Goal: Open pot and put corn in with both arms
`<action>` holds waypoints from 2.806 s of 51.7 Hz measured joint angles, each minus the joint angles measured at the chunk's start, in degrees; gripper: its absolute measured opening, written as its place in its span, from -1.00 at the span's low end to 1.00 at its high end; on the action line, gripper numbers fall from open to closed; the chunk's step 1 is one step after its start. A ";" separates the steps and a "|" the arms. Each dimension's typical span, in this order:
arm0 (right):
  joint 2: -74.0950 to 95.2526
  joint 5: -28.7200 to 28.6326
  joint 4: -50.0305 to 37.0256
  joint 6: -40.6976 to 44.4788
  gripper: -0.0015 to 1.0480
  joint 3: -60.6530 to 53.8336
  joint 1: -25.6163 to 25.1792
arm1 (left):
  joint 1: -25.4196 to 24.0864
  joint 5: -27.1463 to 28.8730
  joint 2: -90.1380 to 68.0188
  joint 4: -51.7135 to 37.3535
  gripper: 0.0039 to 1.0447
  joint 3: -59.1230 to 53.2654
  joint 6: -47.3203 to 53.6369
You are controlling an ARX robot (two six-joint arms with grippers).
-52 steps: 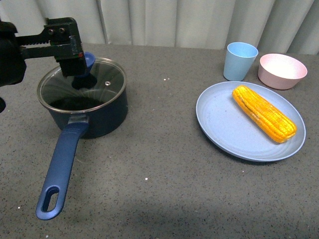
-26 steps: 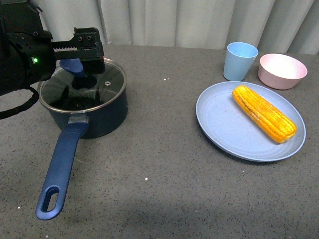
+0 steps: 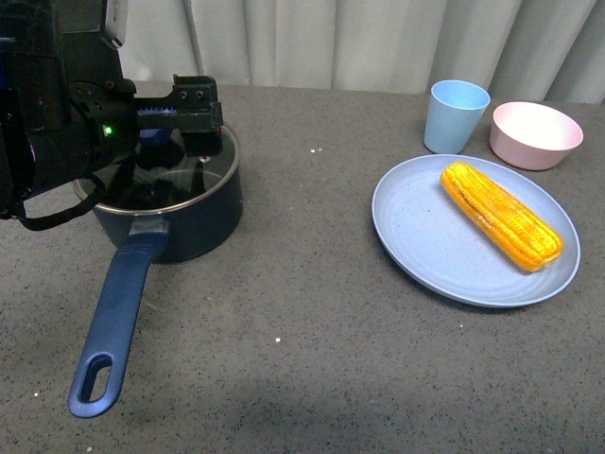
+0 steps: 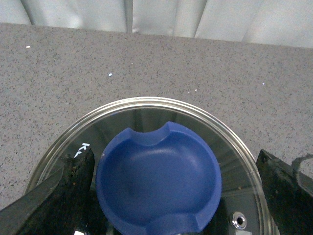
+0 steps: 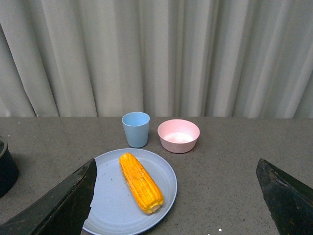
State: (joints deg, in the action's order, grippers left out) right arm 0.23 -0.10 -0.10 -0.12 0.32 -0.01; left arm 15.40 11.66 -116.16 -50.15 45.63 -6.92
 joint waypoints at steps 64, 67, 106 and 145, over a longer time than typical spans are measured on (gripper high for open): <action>0.00 0.00 0.00 0.00 0.83 0.00 0.00 | -11.26 -1.92 7.76 2.27 0.20 0.11 -1.36; 0.00 0.00 0.00 0.00 0.83 0.00 0.00 | -13.88 -1.95 7.08 2.54 0.20 0.22 -1.33; 0.00 0.02 0.00 0.00 0.83 0.00 0.00 | -24.96 -6.93 -12.39 -8.72 0.20 3.72 1.53; 0.00 0.00 0.00 0.00 0.83 0.00 0.00 | -24.59 -6.01 -17.64 -2.89 0.26 8.31 3.58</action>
State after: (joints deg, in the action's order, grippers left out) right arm 0.23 -0.10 -0.10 -0.12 0.32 -0.01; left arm -9.19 5.65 -133.80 -53.04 53.93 -3.33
